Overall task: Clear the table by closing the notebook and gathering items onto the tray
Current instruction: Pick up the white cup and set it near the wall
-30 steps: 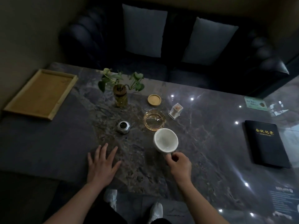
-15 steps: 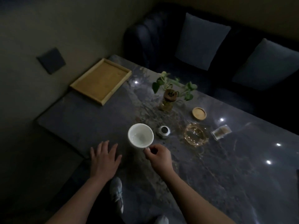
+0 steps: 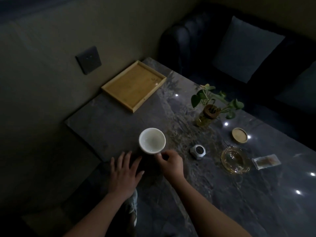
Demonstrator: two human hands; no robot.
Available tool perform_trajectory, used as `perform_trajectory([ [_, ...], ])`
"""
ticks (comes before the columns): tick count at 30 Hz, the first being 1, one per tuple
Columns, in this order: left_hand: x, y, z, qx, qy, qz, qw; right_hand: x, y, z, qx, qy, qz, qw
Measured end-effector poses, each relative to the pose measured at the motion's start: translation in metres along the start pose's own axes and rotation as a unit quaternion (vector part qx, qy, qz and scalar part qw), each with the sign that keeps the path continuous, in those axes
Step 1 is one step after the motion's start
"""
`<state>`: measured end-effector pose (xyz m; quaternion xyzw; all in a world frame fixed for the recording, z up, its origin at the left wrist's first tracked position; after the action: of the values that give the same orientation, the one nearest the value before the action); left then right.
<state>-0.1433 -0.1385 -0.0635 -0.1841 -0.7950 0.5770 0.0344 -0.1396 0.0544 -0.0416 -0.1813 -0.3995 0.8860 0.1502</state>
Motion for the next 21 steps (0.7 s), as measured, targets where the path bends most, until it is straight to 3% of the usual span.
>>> perform_trajectory([
  [4,-0.001,0.001,-0.001,0.002,0.006,-0.004,1.000,0.002,0.000,0.002,-0.002,-0.014,-0.001,1.000],
  [8,-0.003,-0.002,-0.001,0.011,-0.001,0.001,1.000,0.001,0.002,-0.007,-0.002,-0.027,0.050,0.998],
  [13,-0.001,-0.008,-0.005,-0.006,-0.027,0.001,1.000,-0.002,-0.008,-0.041,-0.218,-0.189,-0.015,0.957],
  [16,0.003,-0.009,-0.012,-0.074,-0.055,-0.035,0.995,-0.001,0.004,-0.063,-0.312,-0.184,0.010,0.932],
  [18,0.002,-0.014,-0.022,-0.155,-0.062,-0.103,0.981,-0.001,0.009,-0.066,-0.326,-0.185,0.004,0.927],
  [21,0.003,-0.010,-0.041,-0.331,-0.145,-0.138,0.922,-0.002,0.009,-0.066,-0.322,-0.184,0.007,0.929],
])
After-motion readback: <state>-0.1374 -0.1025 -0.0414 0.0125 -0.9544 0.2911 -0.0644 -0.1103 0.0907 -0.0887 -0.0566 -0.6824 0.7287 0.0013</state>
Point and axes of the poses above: each hand's wrist, its own x-axis towards the middle knuckle, its own y-axis out of the palm, z = x × y, the point moved 6 cm from there along x, towards the middle knuckle, and after that the axes turned 11 degrees about -x, right-handed, at the moved point
